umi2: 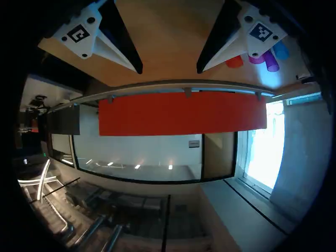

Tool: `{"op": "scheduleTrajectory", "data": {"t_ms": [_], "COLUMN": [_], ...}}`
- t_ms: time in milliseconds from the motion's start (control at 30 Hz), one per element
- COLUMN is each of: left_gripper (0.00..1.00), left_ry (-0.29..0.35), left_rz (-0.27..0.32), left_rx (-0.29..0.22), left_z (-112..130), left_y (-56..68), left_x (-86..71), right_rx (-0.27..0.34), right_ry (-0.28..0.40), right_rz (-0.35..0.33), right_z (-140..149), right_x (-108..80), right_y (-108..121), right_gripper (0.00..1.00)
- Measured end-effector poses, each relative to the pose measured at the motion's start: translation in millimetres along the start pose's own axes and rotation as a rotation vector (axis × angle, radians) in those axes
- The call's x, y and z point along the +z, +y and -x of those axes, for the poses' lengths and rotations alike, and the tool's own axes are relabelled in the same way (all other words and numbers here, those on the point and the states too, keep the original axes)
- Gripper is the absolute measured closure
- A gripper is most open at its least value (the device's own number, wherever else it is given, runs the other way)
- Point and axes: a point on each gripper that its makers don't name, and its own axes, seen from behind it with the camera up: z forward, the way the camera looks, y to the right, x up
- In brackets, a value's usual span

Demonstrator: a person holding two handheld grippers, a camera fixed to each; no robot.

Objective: Pour water

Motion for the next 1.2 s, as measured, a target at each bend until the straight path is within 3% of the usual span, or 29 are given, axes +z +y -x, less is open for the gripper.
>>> {"op": "scheduleTrajectory", "data": {"t_ms": [300,700,1000,1200], "left_gripper": [0.00,0.00,0.00,0.00], "left_ry": [0.000,0.000,0.000,0.000], "left_rz": [0.000,0.000,0.000,0.000], "left_rx": [0.001,0.001,0.001,0.001], "left_z": [0,0,0,0], "left_y": [-0.4,-1.5,-1.4,-1.8], "left_x": [0.2,-0.3,-0.2,-0.1], "right_rx": [-0.034,0.017,0.056,0.055], "right_ry": [0.020,0.041,0.029,0.033], "right_rz": [-0.028,-0.053,-0.016,-0.037], "right_z": [13,37,52,56], "right_x": [3.0,19.2,35.9,39.0], "right_y": [-7,-9,-3,-17], "right_gripper": [0.00,0.01,0.01,0.01]}}
